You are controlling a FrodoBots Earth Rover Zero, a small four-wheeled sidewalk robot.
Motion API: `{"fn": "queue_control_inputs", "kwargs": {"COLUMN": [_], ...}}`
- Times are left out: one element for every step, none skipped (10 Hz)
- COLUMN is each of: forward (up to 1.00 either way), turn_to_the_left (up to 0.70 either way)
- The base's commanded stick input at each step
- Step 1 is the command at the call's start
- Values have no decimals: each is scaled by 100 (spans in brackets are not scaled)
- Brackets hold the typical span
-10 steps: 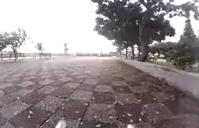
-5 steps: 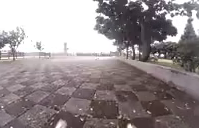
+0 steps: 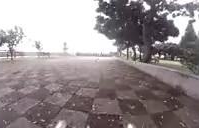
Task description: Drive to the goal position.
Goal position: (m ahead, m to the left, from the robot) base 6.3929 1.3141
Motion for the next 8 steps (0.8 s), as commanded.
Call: {"fn": "queue_control_inputs", "kwargs": {"forward": [70, 70, 70, 70, 70, 70, 70, 70], "turn_to_the_left": [0, 0, 0, 0, 0, 0, 0, 0]}}
